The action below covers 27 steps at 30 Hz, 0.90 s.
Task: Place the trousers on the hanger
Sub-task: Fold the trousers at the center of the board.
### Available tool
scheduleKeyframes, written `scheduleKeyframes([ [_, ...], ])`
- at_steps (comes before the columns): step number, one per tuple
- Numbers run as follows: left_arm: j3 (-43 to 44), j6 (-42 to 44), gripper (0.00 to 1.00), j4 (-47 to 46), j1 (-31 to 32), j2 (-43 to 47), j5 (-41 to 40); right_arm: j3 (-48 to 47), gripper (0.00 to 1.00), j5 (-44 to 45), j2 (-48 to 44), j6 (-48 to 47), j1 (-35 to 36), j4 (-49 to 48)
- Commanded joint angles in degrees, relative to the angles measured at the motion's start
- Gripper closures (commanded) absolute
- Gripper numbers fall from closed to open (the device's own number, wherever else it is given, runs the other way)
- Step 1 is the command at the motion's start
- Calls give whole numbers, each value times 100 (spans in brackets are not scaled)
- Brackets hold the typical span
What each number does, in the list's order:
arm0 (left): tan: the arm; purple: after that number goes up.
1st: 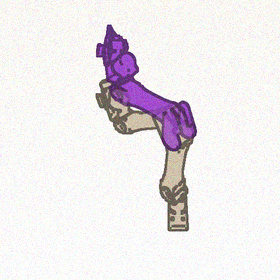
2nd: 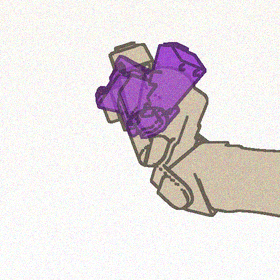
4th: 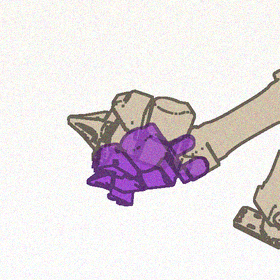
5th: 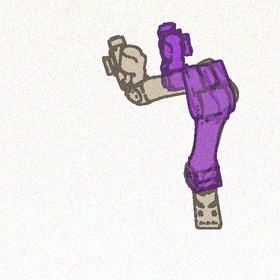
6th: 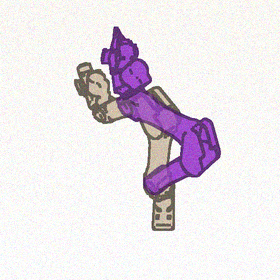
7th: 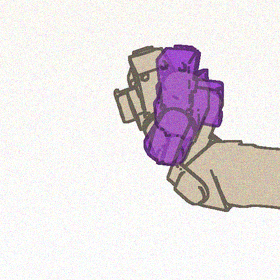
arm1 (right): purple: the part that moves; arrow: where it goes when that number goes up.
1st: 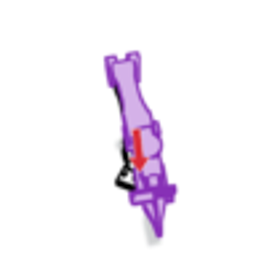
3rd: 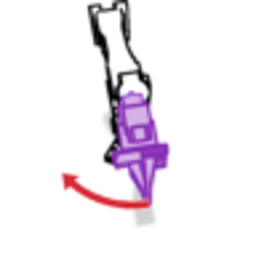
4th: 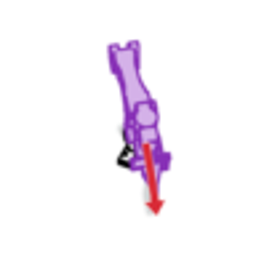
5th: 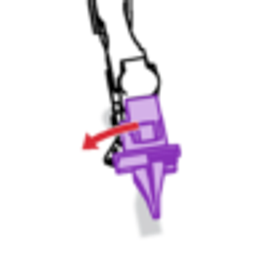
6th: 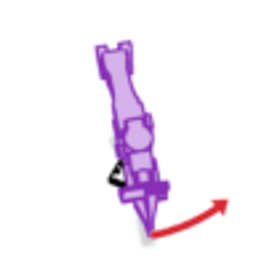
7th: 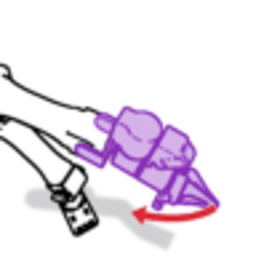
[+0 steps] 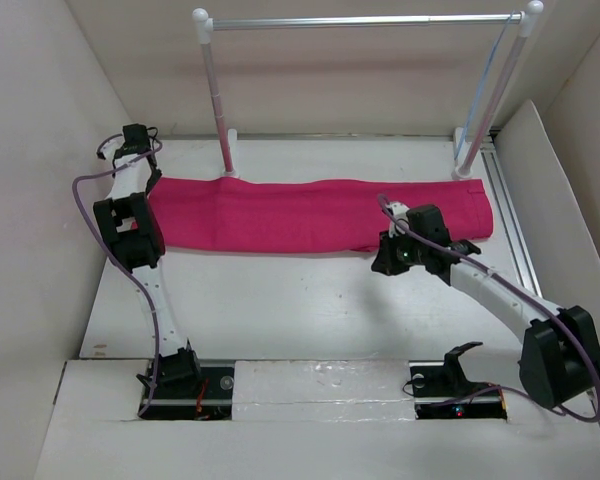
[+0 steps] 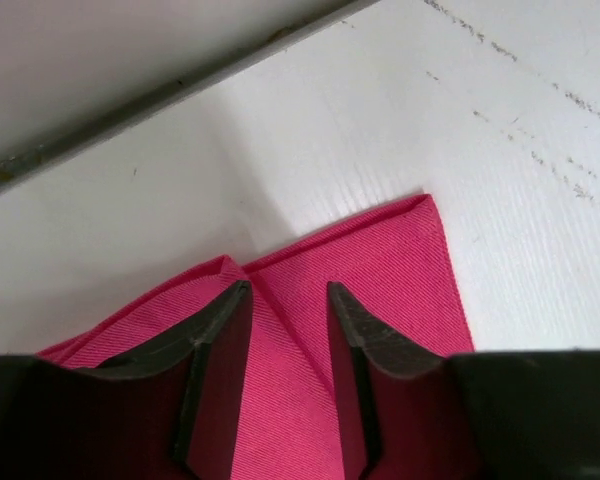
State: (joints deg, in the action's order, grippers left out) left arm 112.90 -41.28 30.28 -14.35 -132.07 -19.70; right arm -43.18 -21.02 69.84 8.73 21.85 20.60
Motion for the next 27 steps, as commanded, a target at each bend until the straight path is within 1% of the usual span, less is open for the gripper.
scheduleKeyframes([
  [1, 119, -21, 69, 391, -15, -38, -297, -138, 92, -61, 108, -144, 57, -12],
  [5, -171, -3, 70, 277, -15, 50, -429, -427, 92, -60, 283, -293, 4, 84],
  [12, -75, -73, 69, 347, -15, -126, -359, -490, 92, -69, 328, -399, -48, 207],
  [14, 30, -47, 73, 347, -15, -179, -341, -507, 92, -87, 302, -433, -49, 269],
  [15, 74, -56, 78, 373, -15, -240, -359, -516, 92, -70, 276, -434, -49, 313],
  [19, 118, -73, 79, 391, -15, -311, -359, -551, 92, 10, 188, -486, -49, 436],
  [20, 101, -65, 84, 382, -15, -319, -359, -551, 92, 10, 187, -513, -110, 445],
  [21, 92, -65, 91, 373, -15, -319, -341, -551, 92, 10, 187, -513, -110, 462],
  [24, 30, -65, 100, 347, -15, -267, -341, -604, 92, -52, 223, -565, -163, 480],
  [27, -92, -152, 100, 399, -15, -100, -472, -674, 92, -87, 205, -592, -225, 515],
])
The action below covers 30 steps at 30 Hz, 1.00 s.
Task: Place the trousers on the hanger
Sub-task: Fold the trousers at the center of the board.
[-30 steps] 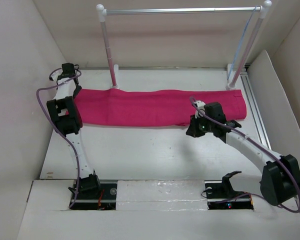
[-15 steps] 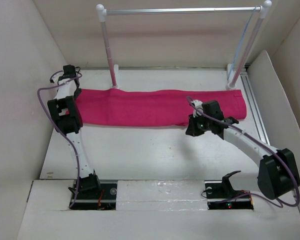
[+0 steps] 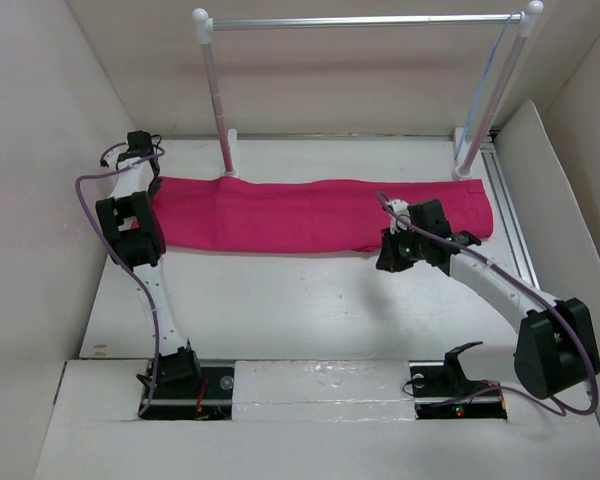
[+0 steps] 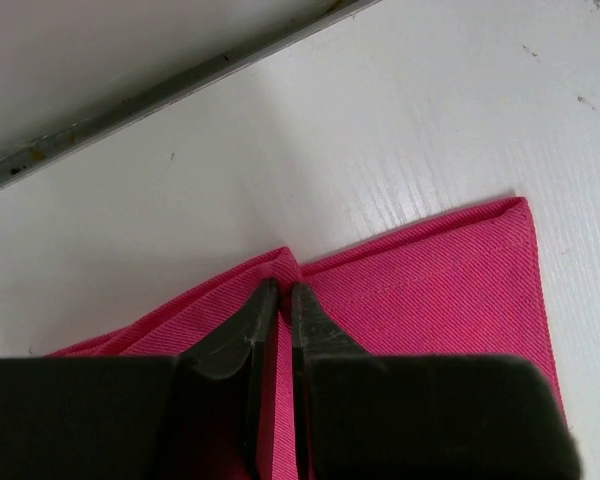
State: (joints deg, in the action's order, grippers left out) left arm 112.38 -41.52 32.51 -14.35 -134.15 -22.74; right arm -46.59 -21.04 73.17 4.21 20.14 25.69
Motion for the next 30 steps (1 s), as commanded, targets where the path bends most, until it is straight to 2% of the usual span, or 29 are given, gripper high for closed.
scheduleKeyframes([
  [1, -119, -155, 100, 168, -15, 204, -195, -342, 92, -85, -145, -139, -54, 6],
  [7, -909, -216, 100, 89, 107, 1328, -441, -377, 92, -347, -145, -183, -54, -46],
  [12, -920, -251, 100, 62, 160, 1840, -337, -395, 92, -498, -39, -113, 51, -196],
  [17, -15, -322, 100, 396, 213, 1183, -275, -605, 92, -314, 154, -96, 51, -196],
  [22, 1090, -173, 100, 194, 152, 549, 129, -825, 92, 151, 233, 10, -19, -179],
  [26, 2101, -233, 100, 439, 29, -460, 393, -948, 92, 469, 408, 150, -141, -178],
  [30, 2122, -296, 100, 257, -24, -797, 437, -922, 92, 486, 409, 440, -204, -328],
])
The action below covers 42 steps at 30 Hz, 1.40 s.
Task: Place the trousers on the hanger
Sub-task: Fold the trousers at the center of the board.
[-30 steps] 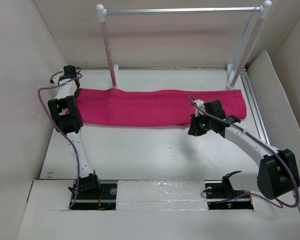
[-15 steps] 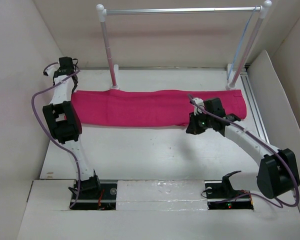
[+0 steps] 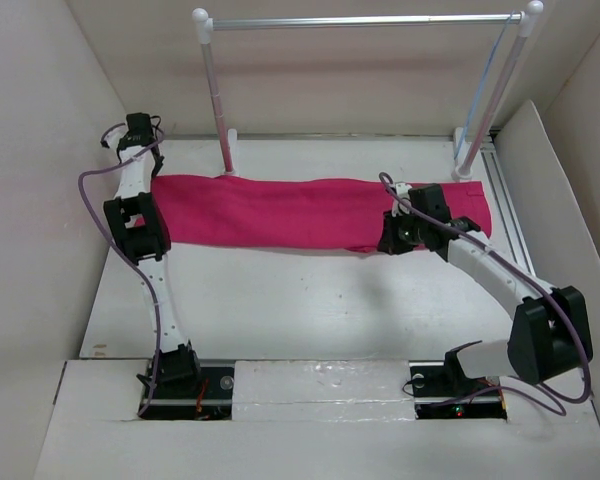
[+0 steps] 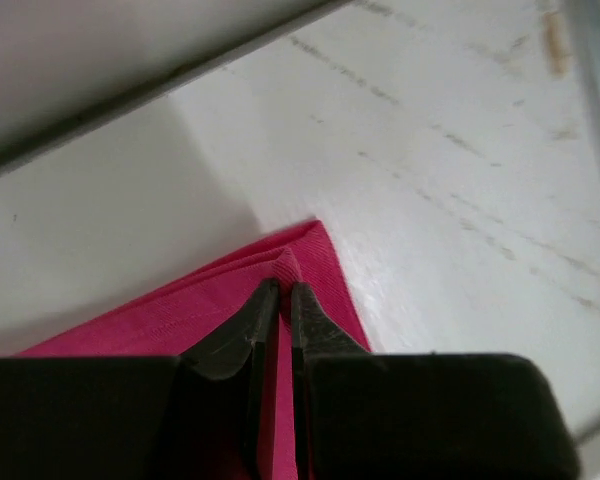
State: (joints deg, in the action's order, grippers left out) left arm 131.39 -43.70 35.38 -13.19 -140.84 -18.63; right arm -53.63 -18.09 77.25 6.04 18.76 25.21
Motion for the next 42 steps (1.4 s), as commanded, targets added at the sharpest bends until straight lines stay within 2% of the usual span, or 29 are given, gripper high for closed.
scheduleKeyframes([
  [1, 185, -60, 100, -109, -140, -128, -8, -227, 92, 305, -8, 300, -66, -289],
  [5, 237, -6, 100, -443, -193, -198, 113, -210, 92, 578, -79, 476, -13, -219],
  [6, 238, -33, 98, -461, -245, -216, 262, -184, 86, 622, -96, 503, -13, -175],
  [8, 141, 46, 79, -566, -245, -190, 456, -105, 71, 675, -210, 652, -188, -140],
  [9, 115, 124, 65, -549, -245, -164, 492, -78, 62, 701, -272, 687, -372, -131],
  [10, 62, 160, 57, -541, -245, -77, 501, -52, 48, 771, -307, 740, -487, -78],
  [11, -251, 230, 53, -584, -245, 203, 527, -8, 43, 780, -368, 845, -618, -52],
  [12, -481, 413, 42, -750, -245, 406, 406, 45, 36, 763, -378, 889, -915, -34],
  [15, -1683, 748, 34, -1163, 61, 1495, -304, 343, 29, 509, -360, 1196, -1426, -304],
  [16, -2496, 932, 34, -1312, 158, 1828, -447, 475, 29, 299, -325, 1319, -1776, -454],
  [17, -2922, 951, 34, -1627, 255, 2519, -553, 589, 28, 175, -238, 1590, -1936, -830],
  [18, -3379, 969, 35, -1865, 351, 2839, -580, 842, 28, 43, -150, 1715, -2086, -1008],
  [19, -4227, 969, 38, -2207, 709, 3434, -484, 1045, 28, -219, 51, 1994, -2340, -1436],
  [21, -4839, 855, 40, -2385, 834, 3825, -179, 1125, 28, -397, 323, 2260, -2535, -1788],
  [23, -5332, 593, 41, -2282, 1151, 4028, 96, 1267, 28, -634, 588, 2619, -2728, -2159],
  [25, -5693, 460, 42, -2316, 1214, 3985, 710, 1328, 28, -600, 905, 2849, -2781, -2459],
  [29, -5959, 169, 42, -2518, 1214, 3460, 1388, 1293, 28, -301, 1327, 3288, -2782, -2960],
  [31, -5714, 47, 43, -2326, 1039, 3143, 1652, 1250, 33, -187, 1494, 3394, -2782, -2987],
  [32, -5660, -15, 43, -2177, 960, 2863, 1757, 1232, 39, -160, 1573, 3456, -2851, -2987],
  [36, -5694, -226, 44, -2017, 407, 2579, 2063, 1319, 100, -37, 1354, 3360, -2983, -2778],
  [41, -5871, -138, 44, -1747, 176, 2640, 2118, 1846, 100, -160, 801, 2598, -3712, -2311],
  [42, -5801, -112, 44, -1484, 124, 2649, 1709, 2108, 100, -247, 400, 2273, -3940, -1893],
])
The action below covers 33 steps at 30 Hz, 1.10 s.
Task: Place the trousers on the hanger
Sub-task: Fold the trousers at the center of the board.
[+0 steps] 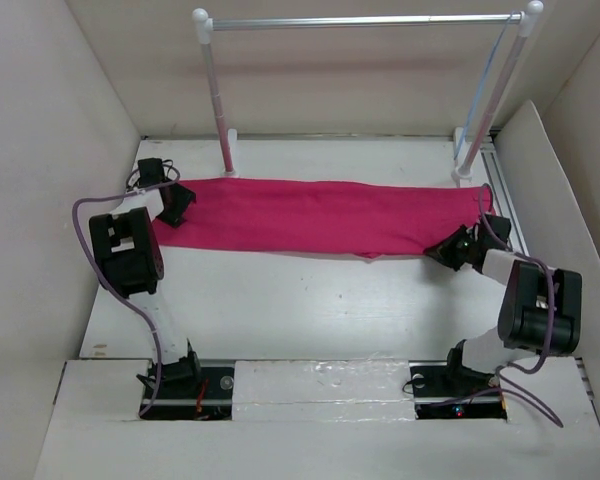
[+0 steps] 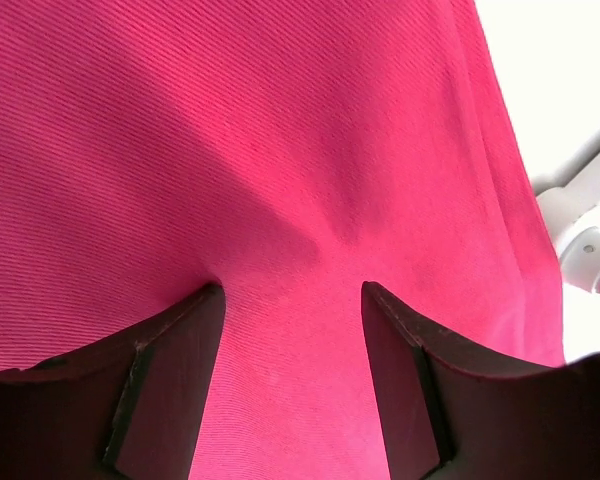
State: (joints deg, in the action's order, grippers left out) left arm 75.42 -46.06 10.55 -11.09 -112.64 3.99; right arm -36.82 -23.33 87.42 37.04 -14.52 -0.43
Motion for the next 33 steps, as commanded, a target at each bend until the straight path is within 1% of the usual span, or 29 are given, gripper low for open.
scheduleKeyframes([
  [1, -203, 150, 44, 1002, -86, -153, -557, 430, 100, 277, -621, -830, -744, 675],
  [2, -229, 176, 44, 1263, -86, -136, -679, 499, 100, 250, -769, -1143, -867, 954],
  [3, -281, 194, 44, 1379, -164, -118, -932, 578, 100, 224, -1066, -1268, -998, 1096],
  [6, -711, 186, 45, 1643, -402, 189, -1426, 816, 100, -30, -1498, -1848, -1517, 1729],
  [7, -1035, 185, 45, 1661, -472, 486, -1479, 886, 100, -205, -1787, -1980, -1614, 1895],
  [9, -1344, 142, 46, 1758, -683, 803, -1699, 931, 100, -347, -2069, -2288, -1756, 2361],
  [10, -1624, 133, 45, 1801, -684, 1144, -1795, 948, 98, -539, -2306, -2367, -1851, 2485],
  [11, -1731, 124, 46, 1854, -840, 1339, -1953, 931, 89, -663, -2412, -2481, -1852, 2651],
  [12, -1810, 185, 46, 1855, -903, 1515, -2007, 870, 61, -786, -2492, -2482, -1913, 2757],
  [13, -1890, 220, 46, 1872, -956, 1848, -2025, 782, 45, -961, -2554, -2508, -1914, 2837],
  [14, -1873, 247, 46, 1829, -1008, 2025, -1964, 546, 35, -1067, -2554, -2621, -1914, 2994],
  [15, -1821, 369, 46, 1793, -1009, 2183, -1902, 344, 27, -1086, -2458, -2744, -1757, 3222],
  [16, -1559, 422, 47, 1784, -1009, 2498, -1841, 185, 27, -1129, -2336, -2833, -1669, 3337],
  [18, -1137, 432, 48, 1907, -756, 2676, -1805, -35, 26, -1209, -2159, -2860, -1668, 3409],
  [19, -682, 501, 48, 1968, -336, 2729, -1796, -53, 26, -1157, -2167, -2790, -1668, 3374],
  [21, -336, 563, 48, 1925, 219, 2782, -1779, -80, 26, -1025, -2185, -2623, -1781, 3339],
  [22, -196, 668, 48, 1820, 892, 2870, -1761, -71, 26, -937, -2159, -2588, -2017, 3312],
  [23, -177, 747, 50, 1480, 1264, 2914, -1657, -10, 26, -884, -2054, -2518, -2141, 3216],
  [24, -177, 800, 51, 1346, 1642, 2923, -1612, -10, 26, -884, -1966, -2500, -2299, 3172],
  [25, -107, 809, 52, 1258, 2394, 2819, -1577, 138, 26, -1040, -1896, -2447, -2475, 3050],
  [26, -54, 870, 56, 1161, 2749, 2687, -1437, 253, 26, -1129, -1843, -2212, -2790, 2718],
  [27, 34, 897, 59, 1178, 3110, 2521, -1375, 358, 26, -1260, -1764, -2096, -2941, 2567],
  [28, 226, 932, 63, 1195, 3444, 2162, -1340, 447, 26, -1340, -1728, -1991, -3055, 2461],
  [29, 315, 1124, 71, 1248, 4074, 1950, -1296, 413, 26, -1227, -1728, -1894, -3213, 2460],
  [31, 587, 1292, 79, 1301, 4640, 1459, -1374, 281, 26, -799, -1841, -1902, -3372, 2591],
  [32, 632, 1406, 85, 1266, 5077, 1325, -1374, 159, 26, -648, -1877, -1954, -3477, 2705],
  [33, 693, 1590, 87, 1274, 5265, 1219, -1392, 131, 25, -446, -1869, -1955, -3652, 2714],
])
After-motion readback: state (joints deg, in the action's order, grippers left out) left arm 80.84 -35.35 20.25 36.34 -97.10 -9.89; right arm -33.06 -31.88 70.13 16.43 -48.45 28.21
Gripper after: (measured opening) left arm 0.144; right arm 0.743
